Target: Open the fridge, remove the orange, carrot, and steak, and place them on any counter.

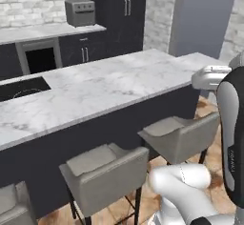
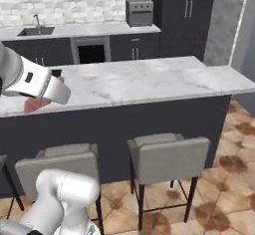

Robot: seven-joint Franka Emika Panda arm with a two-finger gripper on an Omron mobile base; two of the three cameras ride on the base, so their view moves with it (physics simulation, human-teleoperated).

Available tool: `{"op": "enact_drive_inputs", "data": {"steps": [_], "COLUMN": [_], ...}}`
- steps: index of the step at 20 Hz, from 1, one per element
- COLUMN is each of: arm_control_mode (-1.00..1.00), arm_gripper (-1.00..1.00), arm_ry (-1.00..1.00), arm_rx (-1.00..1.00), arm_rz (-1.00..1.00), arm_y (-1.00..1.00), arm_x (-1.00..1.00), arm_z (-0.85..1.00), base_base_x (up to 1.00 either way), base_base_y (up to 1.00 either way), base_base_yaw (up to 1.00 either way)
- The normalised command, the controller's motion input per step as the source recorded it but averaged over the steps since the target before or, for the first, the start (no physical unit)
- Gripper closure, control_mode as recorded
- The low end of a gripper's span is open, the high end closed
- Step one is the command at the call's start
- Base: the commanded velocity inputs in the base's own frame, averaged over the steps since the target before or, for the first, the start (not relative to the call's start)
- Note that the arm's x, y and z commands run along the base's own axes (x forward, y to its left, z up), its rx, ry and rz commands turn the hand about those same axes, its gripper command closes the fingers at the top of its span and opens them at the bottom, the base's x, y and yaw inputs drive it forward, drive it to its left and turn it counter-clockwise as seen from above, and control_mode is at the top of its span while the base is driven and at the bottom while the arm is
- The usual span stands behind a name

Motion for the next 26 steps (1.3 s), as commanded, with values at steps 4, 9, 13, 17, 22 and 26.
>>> {"op": "enact_drive_inputs", "data": {"steps": [4, 9, 13, 17, 22, 26], "arm_control_mode": [1.0, 1.0, 1.0, 1.0, 1.0, 1.0], "arm_gripper": [1.0, 1.0, 1.0, 1.0, 1.0, 1.0], "arm_ry": [0.0, 0.0, 0.0, 0.0, 0.0, 0.0], "arm_rx": [0.0, 0.0, 0.0, 0.0, 0.0, 0.0], "arm_rz": [0.0, 0.0, 0.0, 0.0, 0.0, 0.0], "arm_y": [0.0, 0.0, 0.0, 0.0, 0.0, 0.0], "arm_x": [0.0, 0.0, 0.0, 0.0, 0.0, 0.0], "arm_z": [0.0, 0.0, 0.0, 0.0, 0.0, 0.0], "base_base_x": [-0.78, 0.21, 1.0, 0.96, 0.15, 0.0], "base_base_y": [0.77, 0.7, 0.01, -0.02, -0.1, -0.02], "base_base_yaw": [0.88, 0.56, 0.12, 0.04, 0.01, 0.0]}}
